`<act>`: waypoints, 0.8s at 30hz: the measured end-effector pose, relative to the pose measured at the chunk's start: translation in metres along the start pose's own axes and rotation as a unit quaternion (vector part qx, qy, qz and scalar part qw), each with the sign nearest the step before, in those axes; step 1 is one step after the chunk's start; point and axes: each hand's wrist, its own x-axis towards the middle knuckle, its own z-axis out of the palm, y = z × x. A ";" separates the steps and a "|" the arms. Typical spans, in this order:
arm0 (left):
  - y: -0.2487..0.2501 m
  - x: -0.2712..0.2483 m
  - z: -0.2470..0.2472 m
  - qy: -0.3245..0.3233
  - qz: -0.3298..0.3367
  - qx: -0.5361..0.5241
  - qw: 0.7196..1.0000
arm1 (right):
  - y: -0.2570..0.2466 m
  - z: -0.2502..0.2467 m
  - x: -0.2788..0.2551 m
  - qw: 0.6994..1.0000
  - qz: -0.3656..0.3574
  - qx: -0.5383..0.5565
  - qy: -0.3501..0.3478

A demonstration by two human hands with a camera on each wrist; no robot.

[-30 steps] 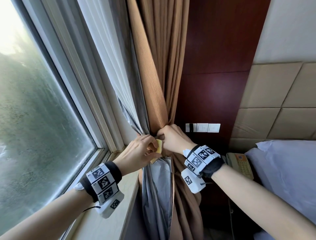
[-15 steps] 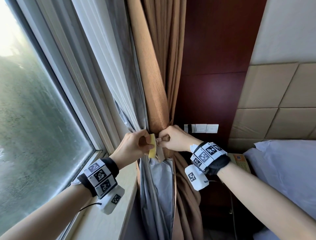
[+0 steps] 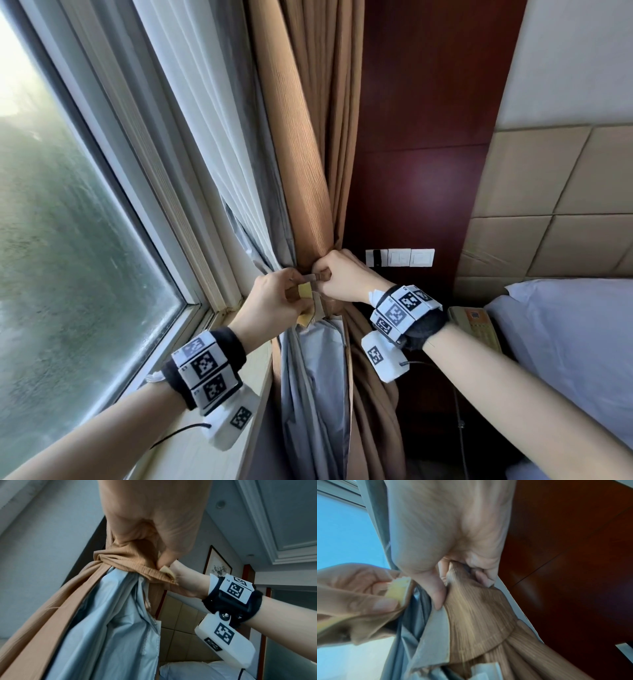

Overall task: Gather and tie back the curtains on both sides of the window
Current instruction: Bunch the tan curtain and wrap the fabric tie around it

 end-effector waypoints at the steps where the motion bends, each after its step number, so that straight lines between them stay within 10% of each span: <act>1: 0.000 0.000 0.000 0.001 0.004 -0.001 1.000 | 0.001 0.000 0.000 1.000 0.001 0.003 0.001; 6: -0.006 -0.001 -0.010 -0.030 0.027 -0.055 0.998 | 0.001 0.001 0.003 1.000 -0.003 0.010 0.003; 13: -0.024 -0.025 -0.006 0.011 0.238 0.123 0.963 | 0.000 0.004 0.010 1.000 -0.003 0.007 0.008; 17: -0.027 -0.039 0.007 0.100 0.151 0.014 0.983 | 0.002 0.005 0.014 1.000 0.002 0.011 0.011; 24: -0.037 -0.053 0.006 0.046 0.033 -0.231 0.971 | 0.002 0.007 0.016 1.000 -0.006 0.017 0.019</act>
